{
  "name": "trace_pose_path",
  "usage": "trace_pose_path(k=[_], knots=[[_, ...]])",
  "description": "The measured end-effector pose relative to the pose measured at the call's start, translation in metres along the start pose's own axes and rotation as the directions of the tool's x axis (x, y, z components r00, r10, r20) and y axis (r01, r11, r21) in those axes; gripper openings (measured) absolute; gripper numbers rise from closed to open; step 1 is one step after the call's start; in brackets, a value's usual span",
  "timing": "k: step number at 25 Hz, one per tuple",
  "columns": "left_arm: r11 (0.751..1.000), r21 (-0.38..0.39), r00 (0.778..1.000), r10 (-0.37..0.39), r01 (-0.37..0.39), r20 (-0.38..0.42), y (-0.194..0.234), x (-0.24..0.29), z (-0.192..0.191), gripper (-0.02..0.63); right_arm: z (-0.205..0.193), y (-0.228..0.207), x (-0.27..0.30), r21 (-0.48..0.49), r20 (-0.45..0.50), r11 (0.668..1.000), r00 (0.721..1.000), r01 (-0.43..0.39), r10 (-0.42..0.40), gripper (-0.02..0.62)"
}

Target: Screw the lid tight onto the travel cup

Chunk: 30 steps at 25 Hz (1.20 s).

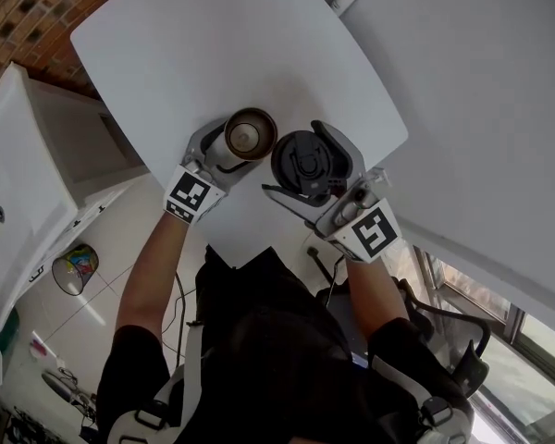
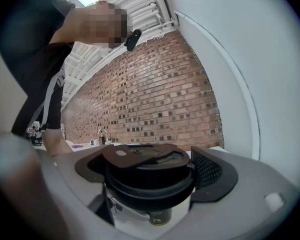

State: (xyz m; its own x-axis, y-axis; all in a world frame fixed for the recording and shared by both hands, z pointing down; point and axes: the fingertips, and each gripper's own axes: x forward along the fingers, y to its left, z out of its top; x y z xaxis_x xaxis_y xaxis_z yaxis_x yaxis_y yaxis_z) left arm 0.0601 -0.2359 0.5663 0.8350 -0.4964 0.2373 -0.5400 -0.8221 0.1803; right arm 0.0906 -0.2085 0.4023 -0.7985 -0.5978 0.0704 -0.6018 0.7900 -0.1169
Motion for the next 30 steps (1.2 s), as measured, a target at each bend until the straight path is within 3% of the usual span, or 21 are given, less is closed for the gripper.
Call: trace_pose_path(k=[2, 8, 17, 27, 30], knots=[[1.0, -0.012, 1.0, -0.015, 0.015, -0.008, 0.001, -0.001, -0.004, 0.361, 0.001, -0.001, 0.015, -0.011, -0.007, 0.999, 1.0, -0.03, 0.03, 0.479], [0.997, 0.03, 0.997, -0.071, 0.07, 0.007, 0.0, -0.001, 0.002, 0.35, 0.003, -0.001, 0.047, -0.04, -0.011, 0.995, 0.996, -0.093, 0.093, 0.479], [0.996, 0.032, 0.996, -0.085, 0.085, 0.005, -0.001, -0.002, 0.001, 0.345, -0.008, 0.013, 0.076, -0.079, 0.015, 0.984, 0.987, -0.161, 0.163, 0.479], [0.995, 0.032, 0.996, -0.09, 0.09, 0.007, -0.002, -0.003, 0.002, 0.345, -0.024, 0.016, 0.083, -0.089, 0.034, 0.983, 0.985, -0.163, 0.166, 0.479], [0.995, 0.034, 0.996, -0.089, 0.089, 0.007, -0.002, -0.003, 0.002, 0.345, -0.026, 0.016, 0.083, -0.133, 0.001, 0.978, 0.987, -0.161, 0.163, 0.479]])
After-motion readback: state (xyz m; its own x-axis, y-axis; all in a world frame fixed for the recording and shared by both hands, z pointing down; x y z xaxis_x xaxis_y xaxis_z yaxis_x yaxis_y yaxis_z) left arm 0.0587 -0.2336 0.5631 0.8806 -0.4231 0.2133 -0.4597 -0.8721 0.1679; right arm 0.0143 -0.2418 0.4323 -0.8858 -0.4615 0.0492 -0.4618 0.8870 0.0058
